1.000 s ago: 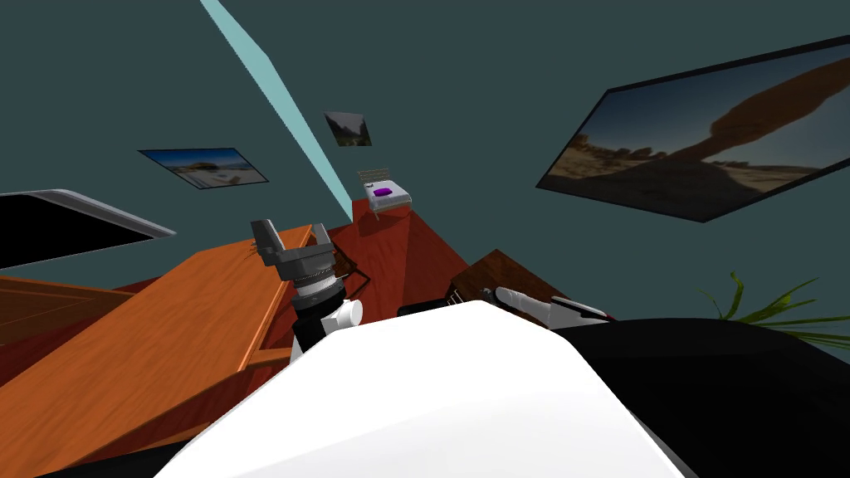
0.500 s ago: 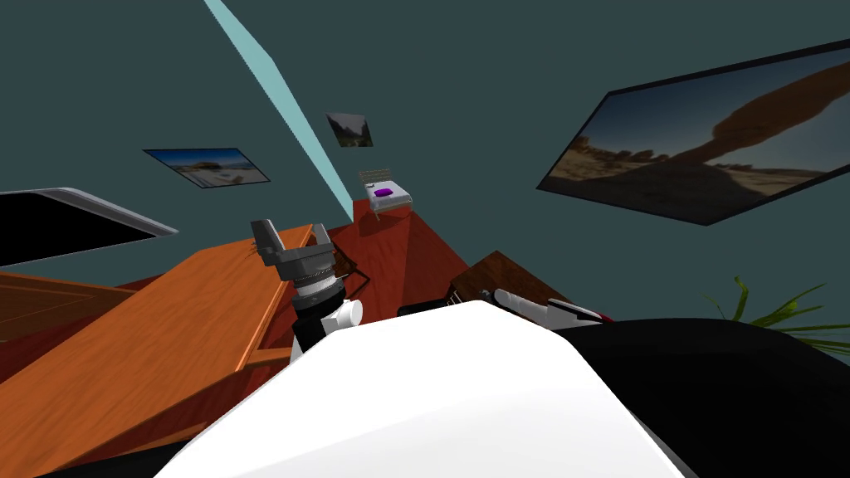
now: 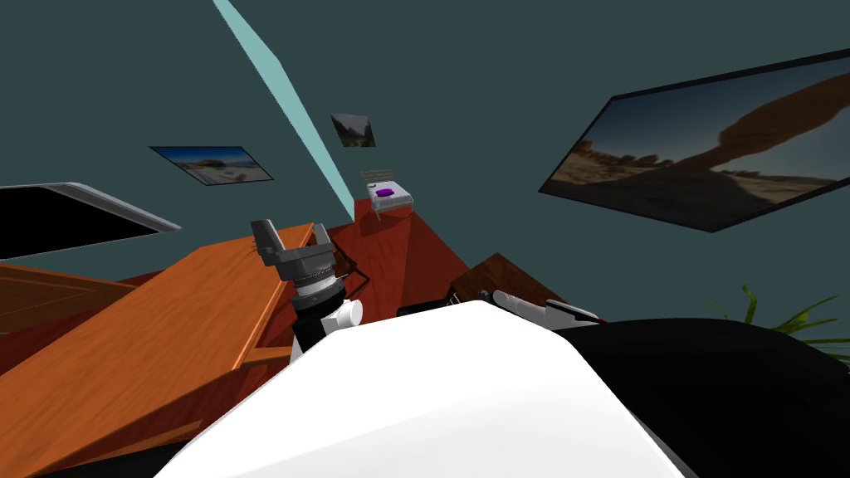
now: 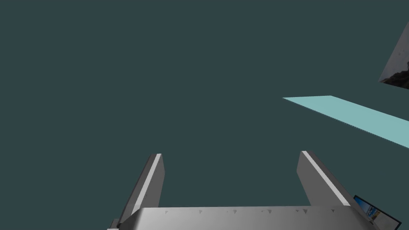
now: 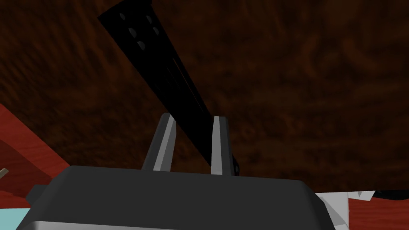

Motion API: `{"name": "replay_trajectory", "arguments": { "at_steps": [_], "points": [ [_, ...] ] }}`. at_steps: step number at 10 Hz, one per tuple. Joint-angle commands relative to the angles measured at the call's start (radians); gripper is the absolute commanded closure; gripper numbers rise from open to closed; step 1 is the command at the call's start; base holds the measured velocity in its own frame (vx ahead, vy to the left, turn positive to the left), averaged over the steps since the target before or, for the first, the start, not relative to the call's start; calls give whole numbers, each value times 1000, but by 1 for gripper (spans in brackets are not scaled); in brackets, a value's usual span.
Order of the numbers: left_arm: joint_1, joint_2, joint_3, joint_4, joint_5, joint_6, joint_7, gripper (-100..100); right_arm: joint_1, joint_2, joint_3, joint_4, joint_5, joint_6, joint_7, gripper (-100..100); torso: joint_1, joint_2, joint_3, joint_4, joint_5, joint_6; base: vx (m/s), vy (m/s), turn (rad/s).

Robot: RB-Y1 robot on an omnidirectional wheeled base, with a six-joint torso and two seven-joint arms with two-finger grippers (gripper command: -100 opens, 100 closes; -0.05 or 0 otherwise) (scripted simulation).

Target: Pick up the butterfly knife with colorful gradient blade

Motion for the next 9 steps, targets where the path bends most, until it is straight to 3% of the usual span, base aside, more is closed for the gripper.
{"name": "replay_trajectory", "arguments": {
  "at_steps": [1, 3, 4, 5, 7, 8, 9],
  "points": [
    [0, 0, 0, 0, 0, 0, 0, 0, 0, 0, 0, 0, 0, 0, 0, 100, 0, 0, 0, 0, 0, 0, 0, 0, 0],
    [0, 0, 0, 0, 0, 0, 0, 0, 1, -1, 1, 0, 1, -1, 2, 100, -2, 0, 0, 1, -1, 0, 0, 0, 0],
    [0, 0, 0, 0, 0, 0, 0, 0, 1, -1, 1, 0, 1, -1, 2, 0, -2, 0, 0, 1, -1, 1, 0, 0, 0],
    [0, 0, 0, 0, 0, 0, 0, 0, -4, -14, -6, -2, -9, -34, 10, 100, -2, 0, 0, 1, -2, 0, -17, 18, -95],
    [0, 0, 0, 0, 0, 0, 0, 0, -14, -44, -10, -20, -9, -65, 3, 100, -1, 2, 1, 1, -1, 1, -26, 44, -52],
    [0, 0, 0, 0, 0, 0, 0, 0, -8, -37, -6, -18, -6, -49, 1, 100, 1, 2, 1, 1, -1, 1, -13, 27, -7],
    [0, 0, 0, 0, 0, 0, 0, 0, -9, -39, -7, -19, -6, -54, 0, 0, 0, 1, 1, 1, -2, 1, 0, 0, 0]
  ]
}}
